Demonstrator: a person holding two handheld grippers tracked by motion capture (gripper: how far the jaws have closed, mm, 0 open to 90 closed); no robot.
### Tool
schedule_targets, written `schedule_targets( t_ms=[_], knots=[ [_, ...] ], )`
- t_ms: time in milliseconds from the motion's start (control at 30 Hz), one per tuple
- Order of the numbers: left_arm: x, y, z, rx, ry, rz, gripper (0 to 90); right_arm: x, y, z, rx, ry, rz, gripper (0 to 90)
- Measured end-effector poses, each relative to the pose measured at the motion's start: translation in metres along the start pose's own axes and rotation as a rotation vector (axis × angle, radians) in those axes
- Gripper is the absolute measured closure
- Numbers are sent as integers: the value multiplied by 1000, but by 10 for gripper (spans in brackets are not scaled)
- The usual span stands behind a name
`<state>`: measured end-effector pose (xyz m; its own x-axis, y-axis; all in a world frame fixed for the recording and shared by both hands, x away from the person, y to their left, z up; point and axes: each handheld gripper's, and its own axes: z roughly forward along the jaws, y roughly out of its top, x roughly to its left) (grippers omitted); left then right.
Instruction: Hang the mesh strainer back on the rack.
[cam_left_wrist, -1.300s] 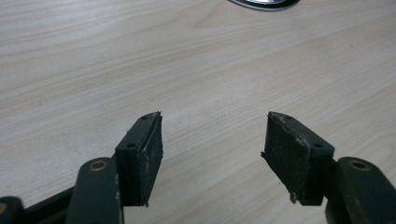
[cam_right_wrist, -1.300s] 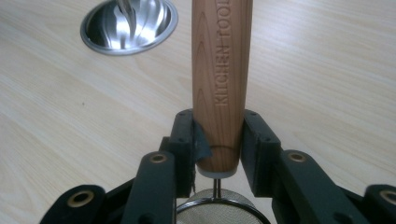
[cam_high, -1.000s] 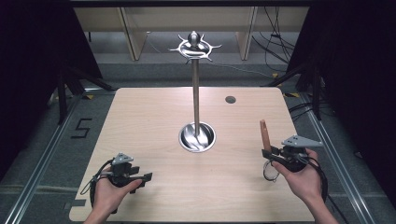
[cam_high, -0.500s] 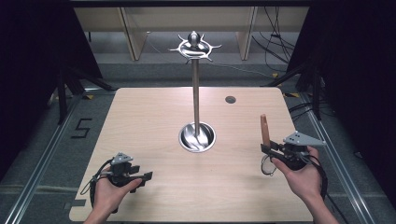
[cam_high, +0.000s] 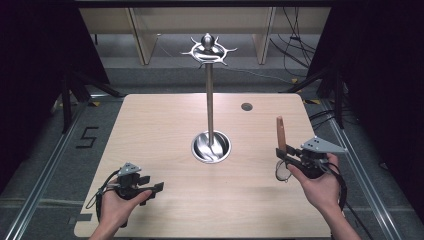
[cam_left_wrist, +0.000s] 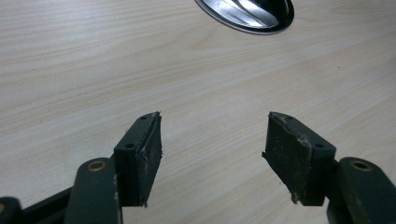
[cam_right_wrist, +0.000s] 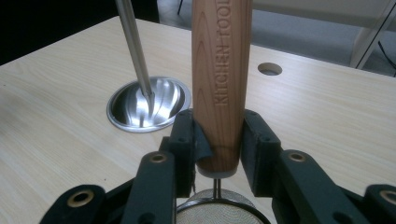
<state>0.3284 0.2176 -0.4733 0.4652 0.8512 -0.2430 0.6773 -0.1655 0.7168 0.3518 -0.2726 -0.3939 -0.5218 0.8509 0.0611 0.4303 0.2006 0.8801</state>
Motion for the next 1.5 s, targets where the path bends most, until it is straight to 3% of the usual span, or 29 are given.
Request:
schedule_targets(
  t_ms=[133, 167, 200, 233, 267, 400, 433, 500, 567, 667, 800, 900, 933, 967, 1067, 1133, 1233, 1300, 1400, 1433, 1500],
  knots=[
    [0, 0, -1, 0, 4, 1, 357, 3, 1, 3, -9, 9, 14, 693],
    [1, 0, -1, 0, 4, 1, 357, 1, 2, 4, -20, 9, -17, 692],
    [0, 0, -2, 0, 6, -1, 357, 1, 3, 4, -23, 10, -16, 692],
    [0, 0, -1, -3, 0, -4, 357, 4, 4, 4, -17, 14, 14, 692],
    [0, 0, -2, -6, 2, -2, 357, 5, 5, 4, -8, 15, 14, 692],
    [0, 1, -3, -6, 8, 6, 357, 5, 10, 4, -43, 15, -15, 692],
    [-1, 1, -3, -9, 7, 4, 356, 8, 11, 2, -36, 8, 16, 693],
    [-2, 1, -4, -12, 9, 4, 355, 8, 13, 2, -67, 6, -13, 693],
    [-2, 1, -4, -14, 9, 2, 355, 11, 15, -1, -62, 13, 19, 692],
    [-2, 1, -4, -1, 4, 16, 355, 9, 18, -2, -87, 5, -9, 693],
    [-2, 1, -4, 1, 11, 19, 355, 12, 21, -2, -90, 4, 14, 693],
    [-2, 2, -4, -4, 9, 14, 355, 11, 22, 0, -104, 11, -7, 693],
    [-2, 1, -3, -12, 13, 3, 355, 13, 22, 0, -100, 18, 15, 692],
    [-1, 1, -3, -7, 10, 17, 355, 14, 22, 1, -97, 19, 19, 692],
    [-1, 2, -2, -6, 12, 8, 355, 16, 23, 3, -95, 27, 17, 692],
    [0, 4, -3, -9, 21, 19, 355, 16, 24, 4, -101, 36, -10, 692],
    [-1, 4, -4, -17, 26, 8, 355, 21, 26, 4, -105, 43, 13, 692],
    [-1, 4, -5, -22, 30, 9, 355, 19, 28, 4, -97, 45, -14, 692],
    [0, 4, -4, -27, 33, 1, 355, 21, 29, 4, -107, 38, 14, 692],
    [-1, 4, -3, -39, 41, -8, 355, 21, 29, 4, -112, 41, 0, 692],
    [0, 4, -5, -25, 46, 13, 355, 21, 30, 6, -116, 46, -9, 692]
  ],
)
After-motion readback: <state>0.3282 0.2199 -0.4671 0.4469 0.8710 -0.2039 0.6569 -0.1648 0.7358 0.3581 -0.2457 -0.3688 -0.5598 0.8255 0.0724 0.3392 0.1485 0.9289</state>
